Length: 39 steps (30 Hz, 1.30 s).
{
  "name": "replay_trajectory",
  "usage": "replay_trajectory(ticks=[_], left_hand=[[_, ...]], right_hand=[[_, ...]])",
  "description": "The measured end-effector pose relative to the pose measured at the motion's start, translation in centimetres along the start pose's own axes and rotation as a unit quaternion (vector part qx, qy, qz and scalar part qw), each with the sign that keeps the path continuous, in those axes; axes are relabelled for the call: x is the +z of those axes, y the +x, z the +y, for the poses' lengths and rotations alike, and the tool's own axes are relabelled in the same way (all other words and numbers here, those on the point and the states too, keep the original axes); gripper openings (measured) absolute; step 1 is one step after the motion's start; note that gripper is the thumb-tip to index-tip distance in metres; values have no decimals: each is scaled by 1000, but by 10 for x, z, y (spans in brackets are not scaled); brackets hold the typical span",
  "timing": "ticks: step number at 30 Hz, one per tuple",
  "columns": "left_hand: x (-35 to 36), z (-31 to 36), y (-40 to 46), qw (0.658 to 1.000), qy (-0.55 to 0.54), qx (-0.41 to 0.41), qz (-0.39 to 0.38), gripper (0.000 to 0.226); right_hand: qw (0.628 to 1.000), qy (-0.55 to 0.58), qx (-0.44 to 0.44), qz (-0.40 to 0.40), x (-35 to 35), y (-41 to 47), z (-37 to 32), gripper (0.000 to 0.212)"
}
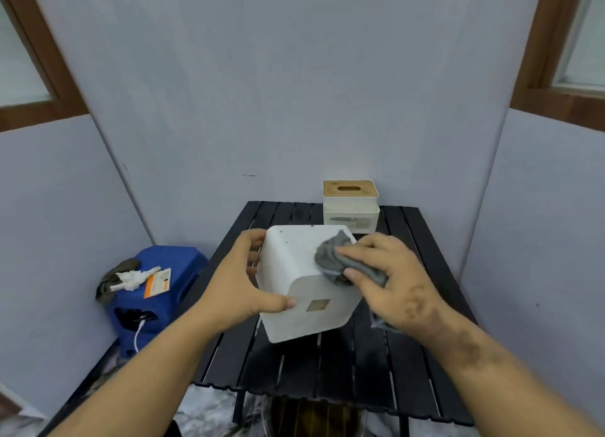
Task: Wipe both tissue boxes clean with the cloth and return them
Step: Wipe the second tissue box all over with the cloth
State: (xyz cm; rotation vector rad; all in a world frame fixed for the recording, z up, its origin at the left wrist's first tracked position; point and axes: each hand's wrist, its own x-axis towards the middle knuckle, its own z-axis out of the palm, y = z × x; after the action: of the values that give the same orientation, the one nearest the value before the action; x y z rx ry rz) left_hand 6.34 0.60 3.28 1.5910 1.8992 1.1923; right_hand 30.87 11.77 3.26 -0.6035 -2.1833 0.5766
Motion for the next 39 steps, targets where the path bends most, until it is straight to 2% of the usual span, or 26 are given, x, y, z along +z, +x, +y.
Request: replay_trajectory(ticks=[2,4,8,10,12,14,16,18,22,25,28,30,33,35,39], left_hand=[[10,-5,-1,1000,-10,13,-8,106],[17,-9,0,1000,-13,18,-15,104],[18,-14,2,1000,-14,9,-19,100],[18,-17,2,1000,-13,5,-21,99],[19,-18,2,1000,-11,9,-22,98],[21,-19,0,1000,-9,18,-22,99],[23,-20,-2,999,-7,28,-21,99],[24,-19,-5,999,0,32,-22,101],[26,-15,-8,999,7,29,-21,103],[25,-13,-11,999,2,29,-21,102],[26,-13,-13,999,0,37,-19,100],[27,-11,-16,999,3,34,-17,103],[28,-10,-19,1000,12,25,-12,106],[29,-10,-21,1000,15,22,-9,106],[28,-13,-24,999,10,33,-10,103]], right_hand=[[996,-8,-79,-28,21,-1,-16,33],[995,-7,-93,-46,22,3,-10,31],[996,18,83,-25,-7,15,38,32],[995,-19,101,-13,-7,18,49,34],[996,-45,73,-5,10,20,38,36],[998,-61,2,-5,29,21,17,37],[997,-54,-49,-38,32,25,9,36],[996,-21,-57,-62,20,29,26,33],[999,17,23,-25,0,33,58,37],[999,-17,-37,-32,24,38,25,35],[990,-23,-114,-77,38,40,-2,33],[994,1,-88,-63,31,41,11,36],[999,30,32,-6,10,41,38,41],[999,12,52,-2,14,42,35,39],[992,-39,-108,-57,44,43,-10,35]])
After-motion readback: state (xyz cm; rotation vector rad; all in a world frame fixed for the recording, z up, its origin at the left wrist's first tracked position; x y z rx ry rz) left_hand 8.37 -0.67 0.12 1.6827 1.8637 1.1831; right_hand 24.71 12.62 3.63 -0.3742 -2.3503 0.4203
